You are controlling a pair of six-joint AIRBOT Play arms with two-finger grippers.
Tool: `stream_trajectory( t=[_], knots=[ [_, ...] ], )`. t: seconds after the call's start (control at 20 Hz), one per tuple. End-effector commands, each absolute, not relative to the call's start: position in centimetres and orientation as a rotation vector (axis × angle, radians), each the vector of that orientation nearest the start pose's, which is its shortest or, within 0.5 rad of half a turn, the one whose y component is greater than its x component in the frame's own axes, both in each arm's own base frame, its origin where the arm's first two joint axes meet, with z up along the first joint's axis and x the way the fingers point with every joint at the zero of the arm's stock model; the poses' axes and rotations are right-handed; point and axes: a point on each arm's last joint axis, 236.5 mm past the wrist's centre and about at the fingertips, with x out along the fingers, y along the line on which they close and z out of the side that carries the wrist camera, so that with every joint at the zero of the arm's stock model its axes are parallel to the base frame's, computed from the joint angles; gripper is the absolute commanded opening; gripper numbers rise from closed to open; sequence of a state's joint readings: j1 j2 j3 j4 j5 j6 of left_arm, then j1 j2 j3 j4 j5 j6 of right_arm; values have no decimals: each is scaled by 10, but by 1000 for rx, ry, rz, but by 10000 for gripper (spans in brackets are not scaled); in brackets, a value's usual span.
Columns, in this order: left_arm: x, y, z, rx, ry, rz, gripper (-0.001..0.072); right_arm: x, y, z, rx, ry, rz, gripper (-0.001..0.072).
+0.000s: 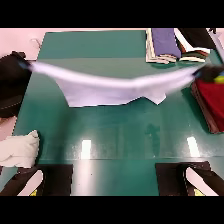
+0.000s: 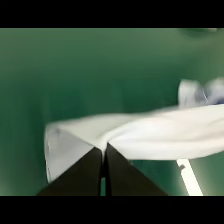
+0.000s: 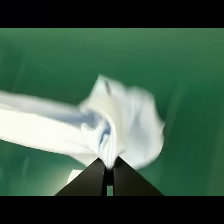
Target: Fold the shirts.
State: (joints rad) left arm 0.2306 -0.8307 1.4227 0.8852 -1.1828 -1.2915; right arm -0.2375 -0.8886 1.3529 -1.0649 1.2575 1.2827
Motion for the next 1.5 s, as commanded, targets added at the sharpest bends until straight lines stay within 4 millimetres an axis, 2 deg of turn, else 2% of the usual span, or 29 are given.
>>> stream_trajectory(
  t=[0.0,0.05,0.15,0.25,0.35,0.4,0.5,0.55,0.65,0.7,0.8,0.85,0.9,1.0,1.1,1.2,1.25,1.35,1.45],
  knots=[
    [261,-78,491,-104,33,-380,22,292,38,417,40,239,233,16],
    [236,-83,527,-83,-65,-381,22,272,43,450,14,150,227,16],
    [189,-91,582,-41,-242,-380,22,235,45,496,-23,25,197,15],
    [152,-95,619,-17,-386,-372,22,212,42,523,-28,-47,155,15],
    [136,-91,637,-1,-460,-342,22,199,38,540,-24,-83,123,15],
    [138,-87,636,4,-458,-321,21,199,39,543,-21,-80,131,15],
    [167,-76,615,-20,-367,-290,22,212,39,535,-7,-13,141,15],
    [193,-69,594,-45,-293,-284,22,228,36,520,13,57,145,14],
    [256,-58,532,-110,-81,-283,22,273,26,474,69,237,151,15],
    [287,-53,492,-139,47,-285,22,297,20,441,96,345,152,14],
    [344,-45,397,-217,328,-295,22,339,10,365,156,572,156,14],
    [368,-41,345,-263,468,-296,22,358,6,321,191,698,159,15],
    [387,-37,297,-308,588,-293,22,374,2,278,227,812,159,14],
    [412,-33,198,-404,814,-286,22,392,-1,201,280,1004,166,15],
    [427,-40,118,-447,977,-293,22,407,5,128,315,1166,188,15],
    [446,-55,64,-424,1056,-325,22,424,12,77,343,1240,188,15],
    [458,-62,48,-428,1057,-319,22,436,14,58,350,1247,184,15],
    [486,-73,36,-416,1016,-310,22,463,15,41,355,1221,176,15],
    [509,-73,46,-423,955,-293,22,486,14,43,344,1186,176,15]
  ],
)
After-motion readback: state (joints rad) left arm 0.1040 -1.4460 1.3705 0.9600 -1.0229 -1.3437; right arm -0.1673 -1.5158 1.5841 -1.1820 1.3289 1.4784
